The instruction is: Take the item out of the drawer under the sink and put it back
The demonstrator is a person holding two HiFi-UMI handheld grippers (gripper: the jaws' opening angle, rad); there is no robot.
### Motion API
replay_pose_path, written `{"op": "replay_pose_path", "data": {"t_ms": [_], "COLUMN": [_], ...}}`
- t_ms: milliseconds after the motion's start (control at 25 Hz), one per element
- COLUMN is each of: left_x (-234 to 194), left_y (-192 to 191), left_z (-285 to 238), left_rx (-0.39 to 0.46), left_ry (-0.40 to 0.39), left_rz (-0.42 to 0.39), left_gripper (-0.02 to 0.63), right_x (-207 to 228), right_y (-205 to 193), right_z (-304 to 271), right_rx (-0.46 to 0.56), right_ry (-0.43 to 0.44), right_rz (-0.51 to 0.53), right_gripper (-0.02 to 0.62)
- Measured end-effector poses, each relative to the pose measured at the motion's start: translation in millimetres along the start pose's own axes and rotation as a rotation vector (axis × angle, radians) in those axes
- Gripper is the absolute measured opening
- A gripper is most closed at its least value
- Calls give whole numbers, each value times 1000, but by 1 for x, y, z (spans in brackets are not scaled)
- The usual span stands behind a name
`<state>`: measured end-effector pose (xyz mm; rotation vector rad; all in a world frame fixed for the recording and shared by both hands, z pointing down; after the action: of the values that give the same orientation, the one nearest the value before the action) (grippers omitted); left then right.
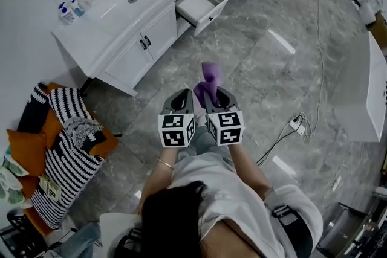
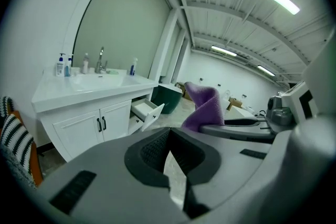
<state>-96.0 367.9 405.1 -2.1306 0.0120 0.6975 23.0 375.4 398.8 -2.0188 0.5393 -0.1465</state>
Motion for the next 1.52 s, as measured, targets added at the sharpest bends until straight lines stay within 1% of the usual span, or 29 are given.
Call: {"op": "replay_pose_path", "data": {"t_ms": [120,240,600,800,1160,1360,1520], "left_x": [3,5,15,17,13,1,-9], "left_y": [17,30,57,68,81,94,110], "left_z": [-26,-48,-98,-117,-143,-165,-189], "left_rx": [5,6,39,51,37,31,21], "left_ry": [13,25,65,73,76,56,37], "left_rz": [19,21,31,33,34,18,12], "left_gripper": [3,3,3,3,3,3,3], "right_x": [21,41,90,105,119,122,133], "right_y": [8,14,29,35,44,50,60], "right_z": [-19,-36,-74,-90,-109,-131,-155], "right_rx": [1,-5,7,9,-1,0,-11], "right_ry": [15,27,69,85,86,72,40], "right_rz": [-2,-1,26,40,59,59,67], "right_gripper": [94,94,94,94,94,94,94]}}
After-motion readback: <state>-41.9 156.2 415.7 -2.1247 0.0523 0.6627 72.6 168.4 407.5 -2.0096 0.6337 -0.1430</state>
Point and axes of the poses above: the fingertips, and each gripper's own axes: z backward along the fingers, x to its right, y out of its top, the point moved 6 cm from there along z, backward along the fingers, and after that the axes turned 14 degrees about z, right-handed, at the moved point
